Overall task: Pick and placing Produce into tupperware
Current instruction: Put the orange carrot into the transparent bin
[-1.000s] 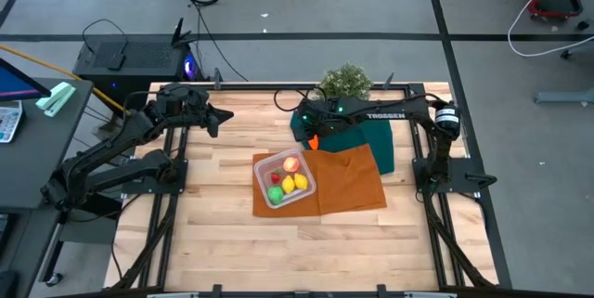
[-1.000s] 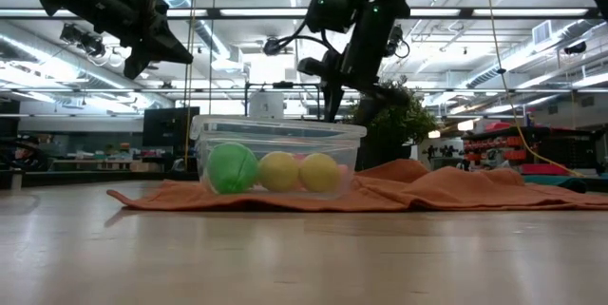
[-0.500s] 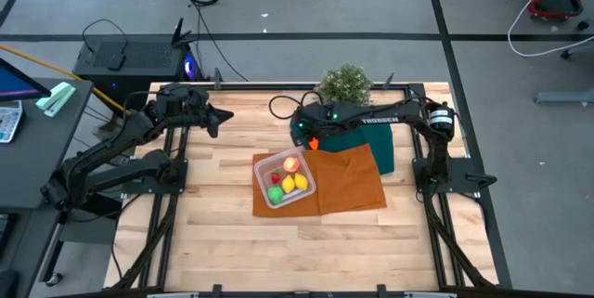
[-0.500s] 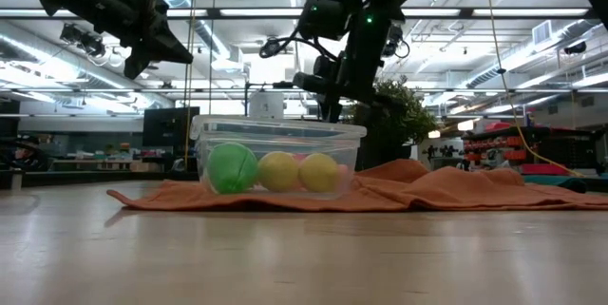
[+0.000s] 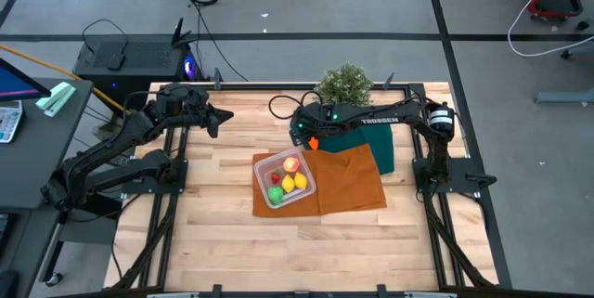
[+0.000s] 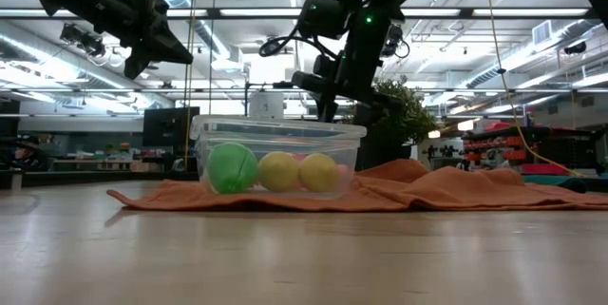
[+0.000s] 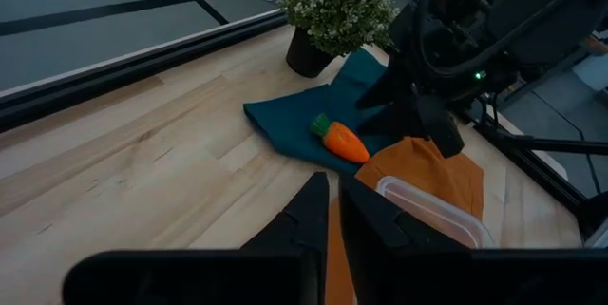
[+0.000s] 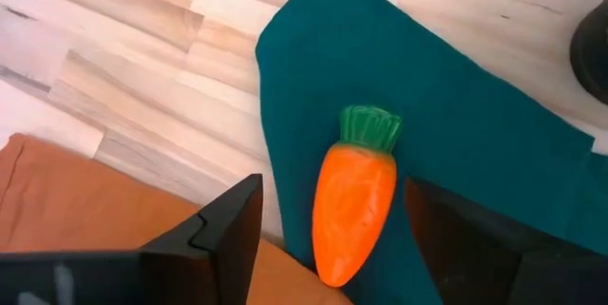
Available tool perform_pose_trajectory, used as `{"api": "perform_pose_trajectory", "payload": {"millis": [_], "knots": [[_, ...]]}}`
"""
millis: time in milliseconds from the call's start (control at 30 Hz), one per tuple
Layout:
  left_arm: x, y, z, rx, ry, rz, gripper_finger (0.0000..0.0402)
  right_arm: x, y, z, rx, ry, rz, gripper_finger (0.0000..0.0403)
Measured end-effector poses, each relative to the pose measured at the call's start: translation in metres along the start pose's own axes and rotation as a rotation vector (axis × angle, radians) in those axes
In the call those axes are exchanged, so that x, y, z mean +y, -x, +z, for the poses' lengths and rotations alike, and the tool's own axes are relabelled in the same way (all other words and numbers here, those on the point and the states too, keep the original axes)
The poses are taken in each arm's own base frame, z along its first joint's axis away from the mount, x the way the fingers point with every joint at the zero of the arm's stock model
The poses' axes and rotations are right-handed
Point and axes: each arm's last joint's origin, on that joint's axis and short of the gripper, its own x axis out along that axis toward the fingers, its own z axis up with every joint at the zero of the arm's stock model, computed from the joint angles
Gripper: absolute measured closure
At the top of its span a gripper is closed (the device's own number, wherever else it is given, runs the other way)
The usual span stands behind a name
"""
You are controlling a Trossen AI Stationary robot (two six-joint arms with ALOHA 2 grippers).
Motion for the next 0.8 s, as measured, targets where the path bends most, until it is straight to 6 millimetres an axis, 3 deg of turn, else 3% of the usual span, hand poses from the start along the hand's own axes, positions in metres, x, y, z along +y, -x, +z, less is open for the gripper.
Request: {"api": "perform_pose_trajectory", "payload": {"millis": [200, 800], "knots": [[0.0, 0.0, 0.0, 0.0, 0.0, -0.001, 0.0372, 0.0, -0.004, -0.002, 0.017, -0.034, -0.011, 0.0178], [0.0, 0.0, -0.001, 0.013, 0.002, -0.016, 0.0368, 0.002, -0.048, -0.02, 0.132, -0.06, -0.064, 0.0179]]}}
